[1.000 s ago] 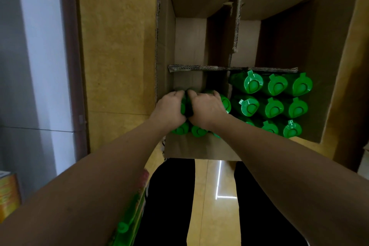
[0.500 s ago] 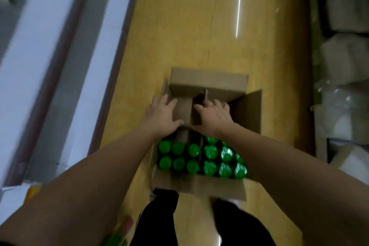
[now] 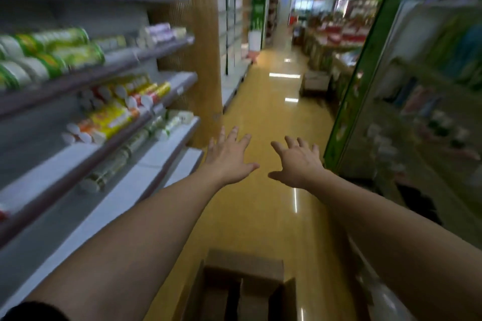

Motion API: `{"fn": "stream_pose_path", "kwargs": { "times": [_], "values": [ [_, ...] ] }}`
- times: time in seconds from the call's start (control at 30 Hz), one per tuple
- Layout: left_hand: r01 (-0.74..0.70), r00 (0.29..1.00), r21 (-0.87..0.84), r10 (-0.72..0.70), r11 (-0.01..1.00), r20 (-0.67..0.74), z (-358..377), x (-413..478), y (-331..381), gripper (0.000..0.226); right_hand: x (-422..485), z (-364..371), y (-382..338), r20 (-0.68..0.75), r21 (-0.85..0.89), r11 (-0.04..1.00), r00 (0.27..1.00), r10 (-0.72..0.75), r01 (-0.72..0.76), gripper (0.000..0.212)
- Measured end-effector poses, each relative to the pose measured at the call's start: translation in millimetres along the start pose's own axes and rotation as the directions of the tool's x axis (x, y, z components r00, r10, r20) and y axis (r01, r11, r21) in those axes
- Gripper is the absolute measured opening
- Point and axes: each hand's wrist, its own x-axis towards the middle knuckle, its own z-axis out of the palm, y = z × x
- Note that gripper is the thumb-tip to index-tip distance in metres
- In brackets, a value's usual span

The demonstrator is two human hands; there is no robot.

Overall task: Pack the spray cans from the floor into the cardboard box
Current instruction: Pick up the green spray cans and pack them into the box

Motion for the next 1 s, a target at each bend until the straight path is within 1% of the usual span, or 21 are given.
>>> {"fn": "stream_pose_path", "kwargs": {
  "times": [0.17, 0.3, 0.43, 0.53, 0.6, 0.67, 0.73, 0.87, 1.0],
  "values": [
    [-0.111, 0.982, -0.015, 0.107, 0.994, -0.157, -78.9, 13.0, 25.3, 0.087, -12.0, -81.7, 23.9, -0.157, -0.019, 0.994, 0.982, 0.107, -0.111, 0.093],
    [-0.211, 0.955, -0.028, 0.199, 0.977, -0.221, -114.3, 23.8, 47.0, 0.088, -31.1, -120.3, 36.8, -0.256, 0.017, 0.972, 0.939, 0.23, -0.233, 0.095],
    [-0.359, 0.914, -0.033, 0.344, 0.933, -0.213, -117.6, 21.4, 77.5, 0.087, -68.4, -133.2, 44.0, -0.271, 0.03, 0.929, 0.891, 0.364, -0.37, 0.092],
    [-0.485, 0.862, -0.069, 0.464, 0.872, -0.205, -109.3, 16.3, 112.5, 0.087, -108.2, -132.6, 56.5, -0.237, 0.04, 0.88, 0.851, 0.468, -0.473, 0.092],
    [-0.569, 0.817, -0.096, 0.547, 0.817, -0.183, -100.4, 9.6, 144.0, 0.087, -142.6, -128.3, 67.2, -0.22, 0.014, 0.834, 0.811, 0.541, -0.552, 0.094],
    [-0.646, 0.762, -0.114, 0.628, 0.755, -0.157, -90.1, -4.9, 180.9, 0.086, -184.0, -124.5, 78.1, -0.189, -0.017, 0.765, 0.754, 0.629, -0.643, 0.096],
    [-0.719, 0.695, -0.141, 0.704, 0.68, -0.146, -81.0, -28.3, 220.1, 0.086, -230.8, -124.6, 88.0, -0.163, -0.039, 0.68, 0.676, 0.719, -0.732, 0.096],
    [-0.857, 0.509, -0.177, 0.85, 0.485, -0.134, -72.3, -97.5, 295.0, 0.086, -334.9, -129.1, 101.4, -0.18, -0.067, 0.498, 0.502, 0.846, -0.864, 0.094],
    [-0.926, 0.349, -0.214, 0.921, 0.311, -0.173, -73.5, -184.3, 358.7, 0.087, -440.8, -136.3, 100.5, -0.179, -0.069, 0.294, 0.302, 0.936, -0.953, 0.092]
  ]
}}
